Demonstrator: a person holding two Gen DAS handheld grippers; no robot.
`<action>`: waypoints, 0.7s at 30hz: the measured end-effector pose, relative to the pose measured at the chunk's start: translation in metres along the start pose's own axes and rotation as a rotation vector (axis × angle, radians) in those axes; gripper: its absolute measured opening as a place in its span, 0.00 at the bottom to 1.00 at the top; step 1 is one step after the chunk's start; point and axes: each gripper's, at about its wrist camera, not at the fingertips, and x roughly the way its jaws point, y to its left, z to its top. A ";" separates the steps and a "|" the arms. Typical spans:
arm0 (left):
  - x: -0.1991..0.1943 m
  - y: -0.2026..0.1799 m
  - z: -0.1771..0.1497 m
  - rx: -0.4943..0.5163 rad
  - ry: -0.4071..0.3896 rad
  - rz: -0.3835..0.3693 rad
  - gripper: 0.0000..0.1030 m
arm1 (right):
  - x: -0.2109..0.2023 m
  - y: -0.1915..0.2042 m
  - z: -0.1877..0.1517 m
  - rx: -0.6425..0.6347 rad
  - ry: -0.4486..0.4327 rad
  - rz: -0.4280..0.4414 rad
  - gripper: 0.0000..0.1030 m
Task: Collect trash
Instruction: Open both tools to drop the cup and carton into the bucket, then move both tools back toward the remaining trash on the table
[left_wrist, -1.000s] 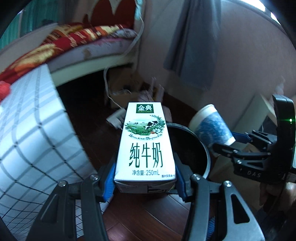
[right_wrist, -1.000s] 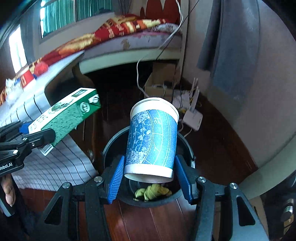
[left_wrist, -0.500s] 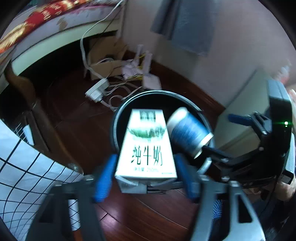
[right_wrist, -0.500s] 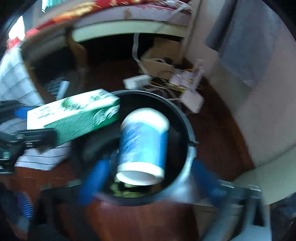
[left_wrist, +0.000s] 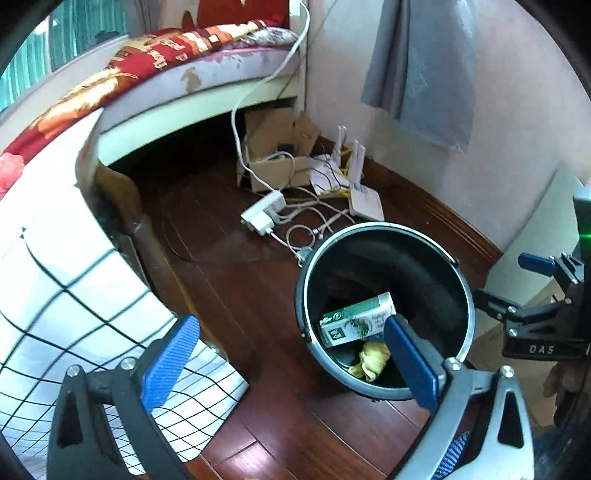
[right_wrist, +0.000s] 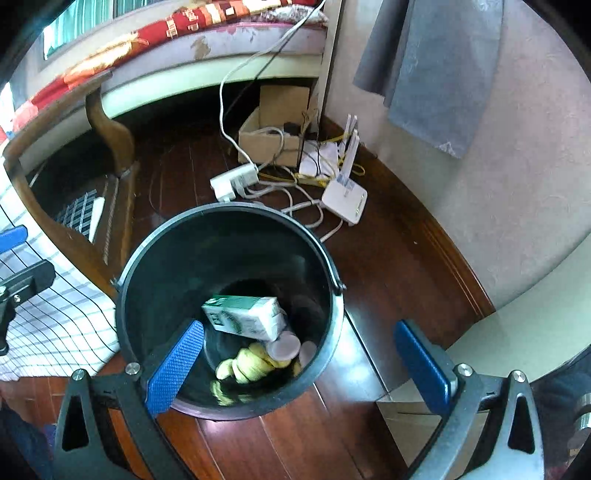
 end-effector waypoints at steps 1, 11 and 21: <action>0.001 0.001 0.002 0.000 -0.003 0.000 0.98 | -0.002 0.001 0.002 0.003 -0.005 0.002 1.00; -0.025 0.010 0.009 -0.021 -0.055 0.031 0.98 | -0.035 0.016 0.010 0.002 -0.071 0.036 1.00; -0.067 0.038 0.014 -0.080 -0.124 0.089 0.98 | -0.069 0.045 0.029 -0.021 -0.154 0.087 1.00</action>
